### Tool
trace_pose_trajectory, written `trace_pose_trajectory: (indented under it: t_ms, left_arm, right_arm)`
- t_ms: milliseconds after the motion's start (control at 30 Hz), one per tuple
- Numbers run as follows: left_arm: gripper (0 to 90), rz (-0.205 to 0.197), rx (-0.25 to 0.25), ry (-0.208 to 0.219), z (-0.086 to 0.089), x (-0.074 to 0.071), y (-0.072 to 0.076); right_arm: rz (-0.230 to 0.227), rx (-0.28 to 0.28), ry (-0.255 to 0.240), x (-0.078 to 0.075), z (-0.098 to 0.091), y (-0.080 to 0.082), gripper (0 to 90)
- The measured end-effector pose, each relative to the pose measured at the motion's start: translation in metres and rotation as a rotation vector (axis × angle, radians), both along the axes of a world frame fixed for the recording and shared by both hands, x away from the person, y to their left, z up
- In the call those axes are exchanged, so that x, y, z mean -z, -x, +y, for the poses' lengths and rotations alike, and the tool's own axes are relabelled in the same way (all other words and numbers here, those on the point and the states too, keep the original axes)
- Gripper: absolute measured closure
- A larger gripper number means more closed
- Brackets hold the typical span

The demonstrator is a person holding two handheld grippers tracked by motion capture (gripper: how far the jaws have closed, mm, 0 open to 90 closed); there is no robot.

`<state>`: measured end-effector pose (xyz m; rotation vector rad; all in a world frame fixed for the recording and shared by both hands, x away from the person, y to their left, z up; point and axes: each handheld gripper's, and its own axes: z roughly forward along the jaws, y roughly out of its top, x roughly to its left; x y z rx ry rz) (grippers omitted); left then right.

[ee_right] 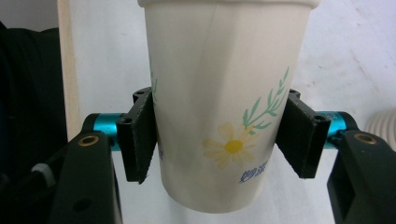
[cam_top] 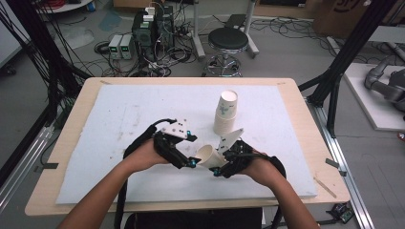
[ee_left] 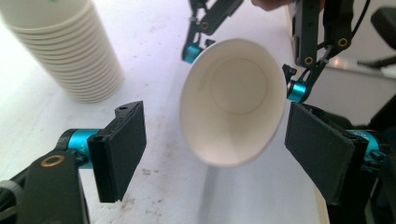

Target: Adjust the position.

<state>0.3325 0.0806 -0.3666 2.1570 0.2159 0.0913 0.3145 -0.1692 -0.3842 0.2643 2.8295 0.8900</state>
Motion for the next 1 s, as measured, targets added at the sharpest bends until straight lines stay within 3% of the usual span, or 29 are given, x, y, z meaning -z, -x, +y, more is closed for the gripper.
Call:
trace_pose_trajectory:
  t_ms: [100,267,400,633,1000]
  left_arm:
    - [20.6,0.004,-0.036,0.035,0.010,0.001,0.000]
    - [20.5,-0.007,-0.108,0.130,0.027,0.005,0.001]
    - [20.2,-0.004,-0.140,0.192,0.038,0.012,0.004]
    - [19.1,-0.019,-0.199,0.258,0.050,0.026,0.007]
    - [19.4,-0.031,-0.324,0.346,0.068,0.059,0.011]
  right_arm:
    - [0.003,0.023,-0.025,0.002,-0.009,0.000,36.3]
    - [-0.001,0.065,-0.074,0.008,-0.026,0.003,36.2]
    - [-0.024,0.094,-0.120,0.014,-0.039,0.006,35.8]
    - [-0.050,0.143,-0.223,0.022,-0.059,0.011,35.4]
    - [-0.091,0.282,-0.374,0.033,-0.087,0.012,34.8]
